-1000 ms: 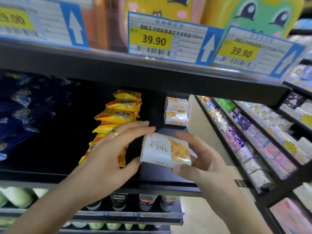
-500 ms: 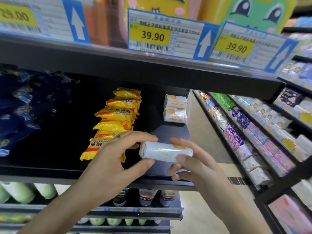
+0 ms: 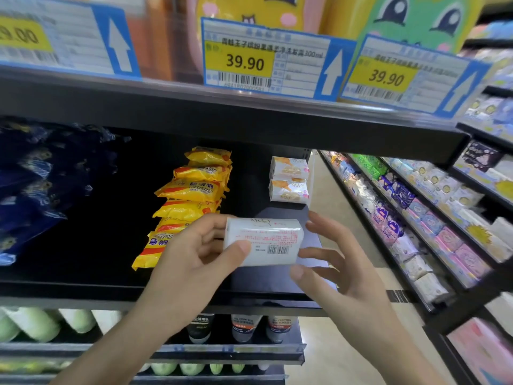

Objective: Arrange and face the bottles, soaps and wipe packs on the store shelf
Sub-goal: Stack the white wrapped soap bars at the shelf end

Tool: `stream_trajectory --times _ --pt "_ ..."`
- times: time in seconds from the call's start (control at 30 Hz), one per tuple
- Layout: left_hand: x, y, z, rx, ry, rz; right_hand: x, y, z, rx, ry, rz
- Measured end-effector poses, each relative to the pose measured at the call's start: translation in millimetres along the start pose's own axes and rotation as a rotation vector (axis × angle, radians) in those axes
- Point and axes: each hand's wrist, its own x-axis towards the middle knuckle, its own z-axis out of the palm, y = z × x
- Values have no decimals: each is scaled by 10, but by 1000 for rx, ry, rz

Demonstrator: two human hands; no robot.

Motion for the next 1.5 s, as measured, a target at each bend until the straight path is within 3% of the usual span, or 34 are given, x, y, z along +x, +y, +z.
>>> stream_trajectory --times 0.17,0.53,0.83,1.13,1.23,1.37,1.5 --pt "55 47 -4 -54 24 -143 -5 90 -5 -243 -19 -256" --pt "140 32 -36 -98 64 -307 148 195 142 -639 35 -549" --pt "192 7 -25 -255 99 -443 241 335 258 -708 208 -729" --pt "220 -10 -83 -180 79 -449 254 307 203 -460 106 -600" --pt "208 -30 -146 -98 76 -312 233 281 178 -375 71 -485" --pt "116 19 -200 65 -41 -94 210 250 158 -217 41 -349" --pt "63 30 -191 144 -110 3 193 174 144 -69 -20 -196"
